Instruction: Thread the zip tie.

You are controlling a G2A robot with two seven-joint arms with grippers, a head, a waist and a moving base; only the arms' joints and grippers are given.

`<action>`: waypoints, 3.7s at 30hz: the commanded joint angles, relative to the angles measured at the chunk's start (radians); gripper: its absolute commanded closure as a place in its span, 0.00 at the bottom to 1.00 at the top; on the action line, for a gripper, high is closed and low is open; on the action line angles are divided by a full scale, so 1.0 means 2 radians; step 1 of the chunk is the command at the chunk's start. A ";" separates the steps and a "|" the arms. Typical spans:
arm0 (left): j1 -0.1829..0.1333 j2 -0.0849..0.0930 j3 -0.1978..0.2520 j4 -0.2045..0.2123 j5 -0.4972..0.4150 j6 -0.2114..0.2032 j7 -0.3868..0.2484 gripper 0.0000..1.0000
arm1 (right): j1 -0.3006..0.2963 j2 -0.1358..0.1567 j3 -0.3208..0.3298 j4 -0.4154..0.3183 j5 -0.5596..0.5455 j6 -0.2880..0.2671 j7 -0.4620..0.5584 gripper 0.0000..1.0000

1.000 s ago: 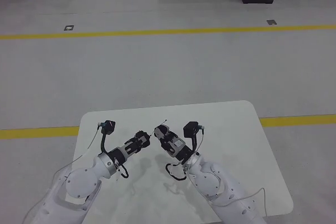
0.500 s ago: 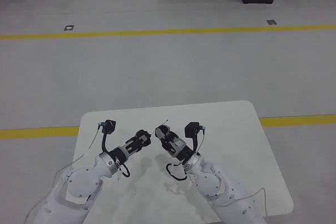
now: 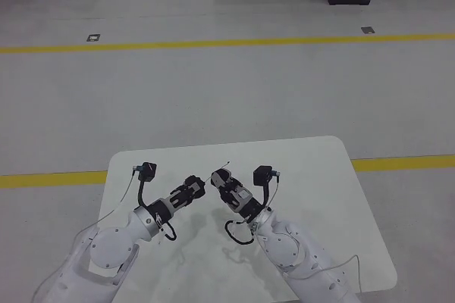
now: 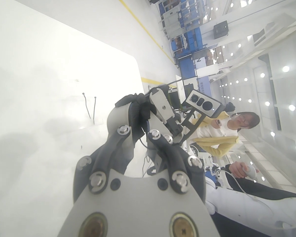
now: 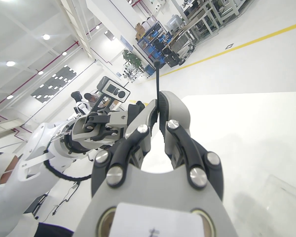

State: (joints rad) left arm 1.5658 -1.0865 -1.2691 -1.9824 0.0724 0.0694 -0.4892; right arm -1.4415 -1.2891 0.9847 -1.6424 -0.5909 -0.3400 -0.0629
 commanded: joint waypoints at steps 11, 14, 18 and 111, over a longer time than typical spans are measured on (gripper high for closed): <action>0.000 0.001 -0.001 -0.001 -0.013 -0.004 0.000 1.00 | 0.004 0.004 -0.009 0.006 0.018 0.000 0.000 1.00; 0.000 0.001 -0.001 -0.001 -0.015 -0.006 0.000 1.00 | 0.006 0.005 -0.011 0.009 0.033 0.000 -0.001 1.00; 0.000 0.002 -0.001 0.000 -0.015 -0.005 -0.001 1.00 | 0.008 0.006 -0.013 0.010 0.046 0.000 -0.005 1.00; 0.018 0.008 -0.013 0.073 -0.021 -0.203 0.049 1.00 | 0.002 0.050 -0.043 -0.012 -0.029 0.000 -0.121 1.00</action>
State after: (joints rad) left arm 1.6016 -1.0697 -1.2983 -1.8410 0.0195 -0.3228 -0.3955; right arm -1.4404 -1.1923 0.9041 -1.6686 -0.6420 -0.3400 -0.2922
